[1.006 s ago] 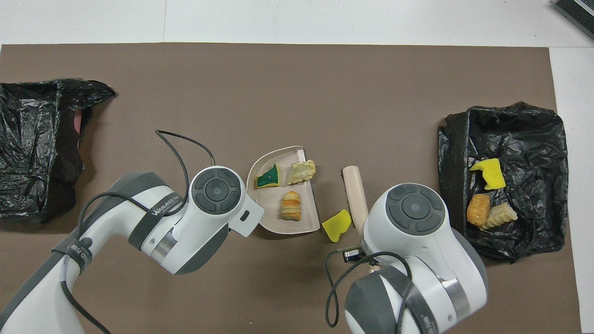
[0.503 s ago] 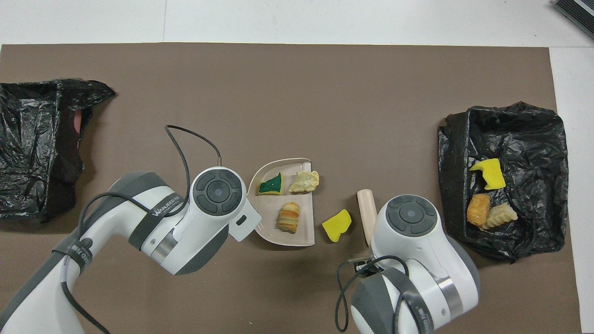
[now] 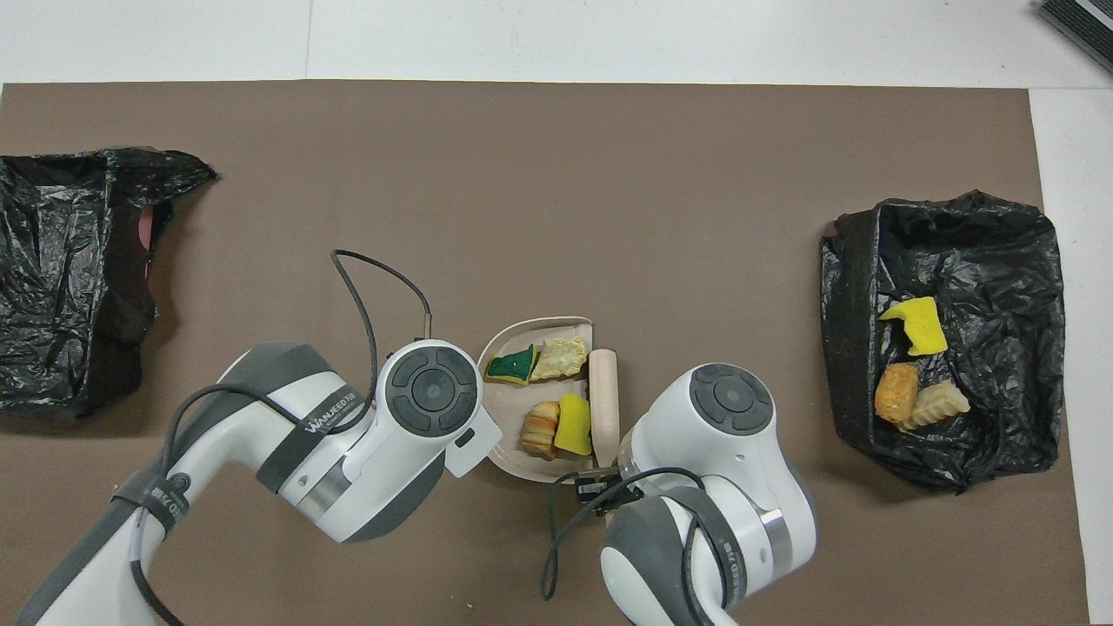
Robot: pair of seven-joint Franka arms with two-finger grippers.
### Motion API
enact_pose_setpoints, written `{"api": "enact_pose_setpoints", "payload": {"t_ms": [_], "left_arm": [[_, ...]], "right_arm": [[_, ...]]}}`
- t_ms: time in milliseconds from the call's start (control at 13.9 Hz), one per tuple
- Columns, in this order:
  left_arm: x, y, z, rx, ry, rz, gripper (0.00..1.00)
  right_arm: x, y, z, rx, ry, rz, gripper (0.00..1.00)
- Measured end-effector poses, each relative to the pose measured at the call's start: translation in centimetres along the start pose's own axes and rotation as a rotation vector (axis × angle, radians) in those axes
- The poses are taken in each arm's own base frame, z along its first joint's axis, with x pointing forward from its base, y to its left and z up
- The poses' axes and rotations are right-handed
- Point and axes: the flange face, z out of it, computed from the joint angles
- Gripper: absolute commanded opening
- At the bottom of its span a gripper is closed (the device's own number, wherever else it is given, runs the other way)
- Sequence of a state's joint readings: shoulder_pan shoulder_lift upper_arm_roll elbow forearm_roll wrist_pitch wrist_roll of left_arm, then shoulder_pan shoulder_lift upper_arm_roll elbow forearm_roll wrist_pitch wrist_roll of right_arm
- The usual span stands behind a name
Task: Sweep and dump trash in bin
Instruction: 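Carry the dustpan with the left gripper to the other black bag and tip it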
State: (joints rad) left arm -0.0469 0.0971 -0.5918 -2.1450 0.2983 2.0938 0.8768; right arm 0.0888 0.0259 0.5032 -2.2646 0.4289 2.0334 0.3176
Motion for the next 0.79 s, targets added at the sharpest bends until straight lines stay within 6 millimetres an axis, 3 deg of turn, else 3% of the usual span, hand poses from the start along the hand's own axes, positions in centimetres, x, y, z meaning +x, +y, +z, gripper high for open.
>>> {"api": "enact_pose_setpoints", "payload": {"t_ms": [144,287,790], "left_arm": [[-0.1,0.2,0.0,0.001,-0.004,-0.006,0.0],[-0.2,0.2,0.1,-0.001,-0.005,-0.009,0.0],[-3.2,-1.7,0.9,0.005,0.008,-0.028,0.0]], "right_arm": [[0.0,-2.1,-0.6,0.018,0.007,-0.008,0.0],[-0.3,-2.8,-1.1,-0.001,0.004,-0.031,0.0],[-3.6,-2.3,-4.7,-0.218,-0.003,-0.11,0.0]]}}
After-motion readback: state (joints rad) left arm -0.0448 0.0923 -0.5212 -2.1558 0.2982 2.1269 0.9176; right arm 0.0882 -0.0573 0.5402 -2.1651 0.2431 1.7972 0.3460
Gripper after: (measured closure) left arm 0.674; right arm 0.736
